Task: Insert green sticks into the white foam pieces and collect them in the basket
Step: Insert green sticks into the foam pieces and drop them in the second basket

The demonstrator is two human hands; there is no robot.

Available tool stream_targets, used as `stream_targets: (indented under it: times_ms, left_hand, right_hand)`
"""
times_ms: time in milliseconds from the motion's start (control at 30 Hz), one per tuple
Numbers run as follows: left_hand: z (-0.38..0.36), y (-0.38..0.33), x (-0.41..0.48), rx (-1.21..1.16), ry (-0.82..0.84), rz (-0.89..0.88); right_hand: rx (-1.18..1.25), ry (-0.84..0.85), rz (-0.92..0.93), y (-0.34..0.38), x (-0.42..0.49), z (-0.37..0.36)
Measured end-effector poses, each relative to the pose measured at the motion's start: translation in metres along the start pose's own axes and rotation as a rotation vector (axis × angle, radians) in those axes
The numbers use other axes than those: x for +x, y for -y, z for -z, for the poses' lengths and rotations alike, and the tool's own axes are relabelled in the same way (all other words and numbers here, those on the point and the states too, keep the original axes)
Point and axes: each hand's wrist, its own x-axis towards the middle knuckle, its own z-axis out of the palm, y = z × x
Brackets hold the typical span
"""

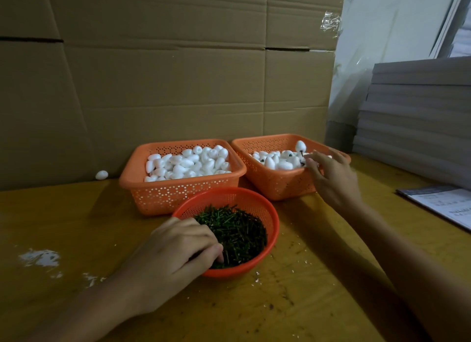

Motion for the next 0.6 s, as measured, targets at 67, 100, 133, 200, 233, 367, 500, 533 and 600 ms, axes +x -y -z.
stream_targets:
  times_ms: [67,100,133,200,233,367,500,533,600]
  left_hand:
    - [0.001,-0.003,0.001,-0.038,0.003,0.034]
    - [0.001,-0.004,0.002,-0.055,-0.003,0.044]
    - [0.001,-0.005,0.002,-0.074,-0.007,0.056]
    - [0.001,-0.008,0.004,-0.121,-0.023,0.084]
    - [0.001,-0.009,0.005,-0.170,-0.042,0.102]
    - [0.002,-0.014,0.008,-0.453,-0.188,0.197]
    - [0.005,-0.012,0.008,-0.530,-0.394,0.275]
    - [0.005,-0.012,0.008,-0.545,-0.425,0.286]
    - [0.005,-0.013,0.007,-0.554,-0.442,0.287]
  right_hand:
    - [-0.073,0.018,0.013,0.001,-0.001,-0.001]
    - [-0.107,-0.011,0.028,0.005,-0.002,0.000]
    - [-0.129,-0.053,0.050,0.010,-0.005,0.002]
    - [-0.092,-0.136,0.150,0.032,-0.013,0.007]
    - [-0.011,-0.148,0.222,0.047,-0.019,0.009]
    - [0.404,0.156,0.443,0.107,-0.059,0.013]
    - [0.409,0.373,0.590,0.128,-0.083,0.010]
    - [0.409,0.397,0.593,0.129,-0.084,0.010]
    - [0.434,0.428,0.579,0.129,-0.085,0.010]
